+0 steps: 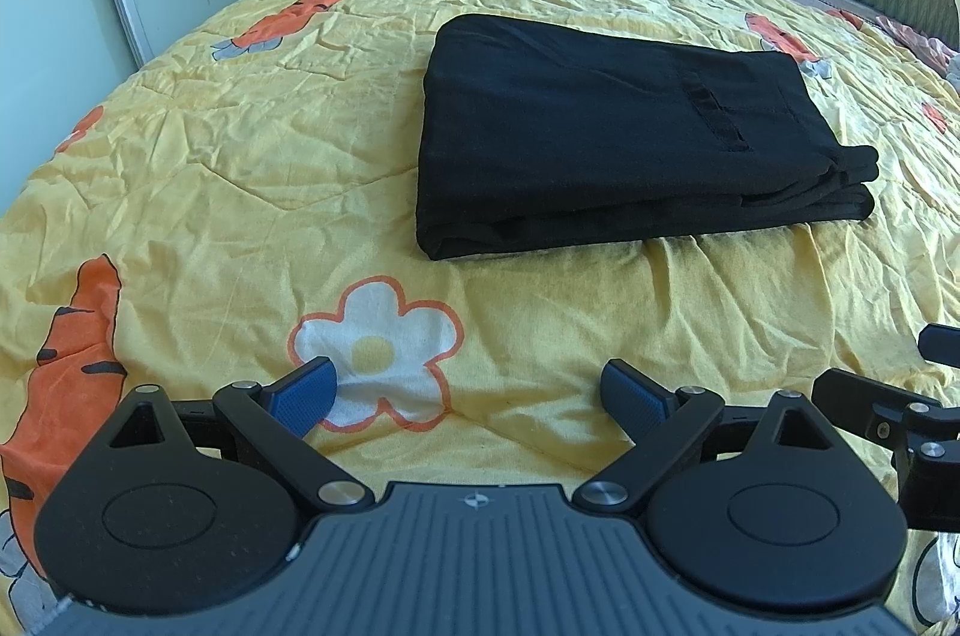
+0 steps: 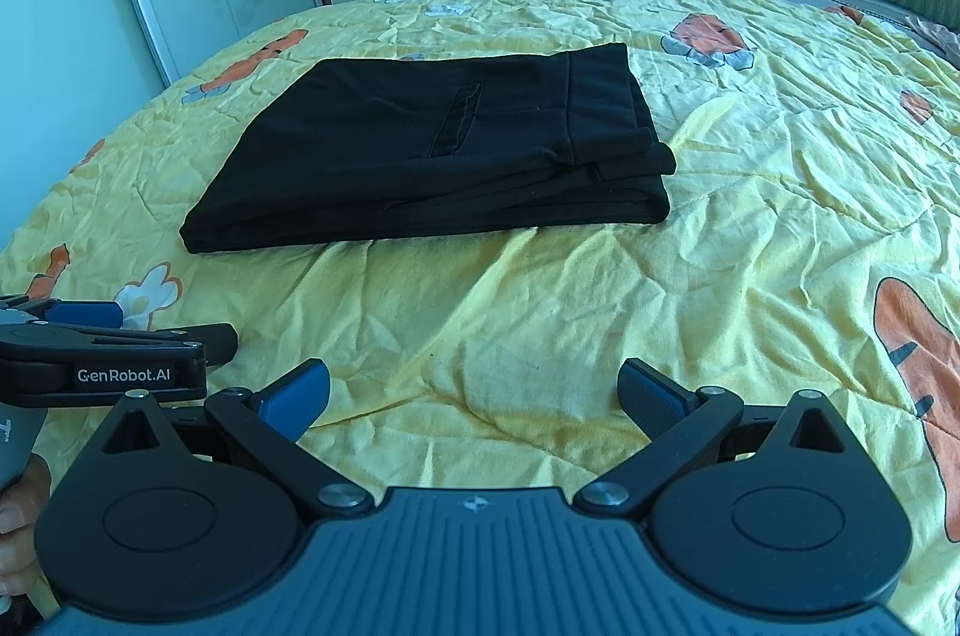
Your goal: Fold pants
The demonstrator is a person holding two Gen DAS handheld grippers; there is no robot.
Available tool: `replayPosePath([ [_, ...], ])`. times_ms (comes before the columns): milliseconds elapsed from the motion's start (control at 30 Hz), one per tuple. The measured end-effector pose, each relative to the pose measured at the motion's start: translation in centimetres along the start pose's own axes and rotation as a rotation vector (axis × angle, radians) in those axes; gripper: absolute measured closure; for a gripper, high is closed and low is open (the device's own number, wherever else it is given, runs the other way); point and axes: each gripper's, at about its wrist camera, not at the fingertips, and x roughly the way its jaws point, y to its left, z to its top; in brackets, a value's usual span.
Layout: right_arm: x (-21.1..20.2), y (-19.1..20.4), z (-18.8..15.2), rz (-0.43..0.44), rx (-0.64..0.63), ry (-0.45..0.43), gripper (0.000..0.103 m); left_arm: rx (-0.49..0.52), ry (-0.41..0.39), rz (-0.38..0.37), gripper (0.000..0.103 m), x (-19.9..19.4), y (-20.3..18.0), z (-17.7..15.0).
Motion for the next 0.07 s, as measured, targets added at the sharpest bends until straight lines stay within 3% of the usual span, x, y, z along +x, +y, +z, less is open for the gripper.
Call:
replayPosePath([
  [67, -0.09, 0.06, -0.03, 0.013, -0.002, -0.004, 0.0, -0.016, -0.003, -0.002, 0.007, -0.2, 0.44, 0.14],
])
